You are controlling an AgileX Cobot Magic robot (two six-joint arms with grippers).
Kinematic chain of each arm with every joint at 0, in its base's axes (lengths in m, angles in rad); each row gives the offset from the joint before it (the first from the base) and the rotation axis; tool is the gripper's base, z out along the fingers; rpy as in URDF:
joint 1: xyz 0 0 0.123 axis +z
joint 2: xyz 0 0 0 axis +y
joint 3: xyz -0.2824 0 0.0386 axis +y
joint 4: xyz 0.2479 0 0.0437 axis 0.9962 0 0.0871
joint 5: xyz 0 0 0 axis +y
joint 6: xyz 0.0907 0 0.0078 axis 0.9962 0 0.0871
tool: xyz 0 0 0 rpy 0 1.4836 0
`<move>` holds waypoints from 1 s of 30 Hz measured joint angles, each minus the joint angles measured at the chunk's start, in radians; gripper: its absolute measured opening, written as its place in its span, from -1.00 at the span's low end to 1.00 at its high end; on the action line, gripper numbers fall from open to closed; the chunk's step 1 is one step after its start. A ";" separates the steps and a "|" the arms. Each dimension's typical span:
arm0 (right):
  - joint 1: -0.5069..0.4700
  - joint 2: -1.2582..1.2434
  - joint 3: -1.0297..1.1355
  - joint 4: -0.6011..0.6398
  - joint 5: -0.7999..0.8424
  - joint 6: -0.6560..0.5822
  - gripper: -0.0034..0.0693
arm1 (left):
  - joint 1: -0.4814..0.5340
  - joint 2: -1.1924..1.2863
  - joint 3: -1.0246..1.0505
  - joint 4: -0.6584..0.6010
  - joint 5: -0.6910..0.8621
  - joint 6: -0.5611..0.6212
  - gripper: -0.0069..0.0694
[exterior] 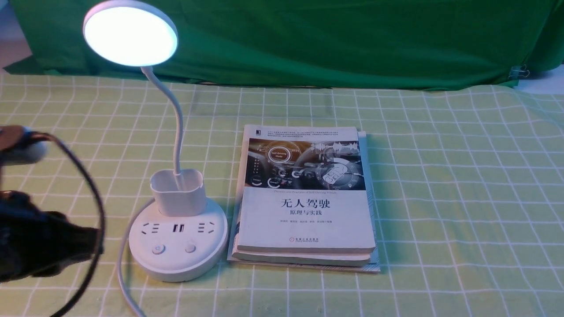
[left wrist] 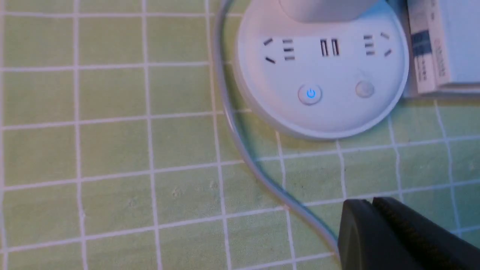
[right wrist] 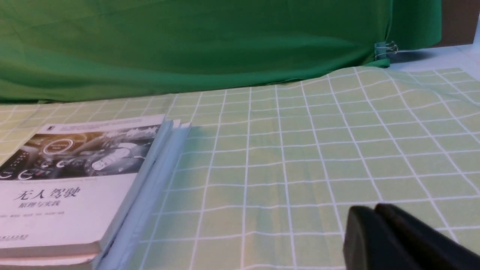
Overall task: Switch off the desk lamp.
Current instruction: Use the left arm to press the button switch on the lamp holder
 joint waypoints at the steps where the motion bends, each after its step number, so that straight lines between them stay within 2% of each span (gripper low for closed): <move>1: 0.000 0.000 0.000 0.000 0.000 -0.002 -0.83 | -0.030 0.050 -0.016 0.017 0.003 -0.007 -0.80; 5: 0.000 0.000 0.000 0.000 0.000 -0.001 -0.83 | -0.162 0.271 -0.103 0.062 0.048 -0.033 -0.80; 9: 0.000 0.000 0.000 0.000 0.000 -0.002 -0.83 | -0.225 0.416 -0.195 0.075 0.054 -0.036 -0.80; 19: 0.000 0.000 0.000 0.000 0.000 -0.002 -0.83 | -0.232 0.625 -0.368 0.110 0.058 -0.039 -0.80; 30: 0.000 0.000 0.000 0.000 0.000 -0.001 -0.83 | -0.234 0.734 -0.383 0.114 0.000 -0.039 -0.80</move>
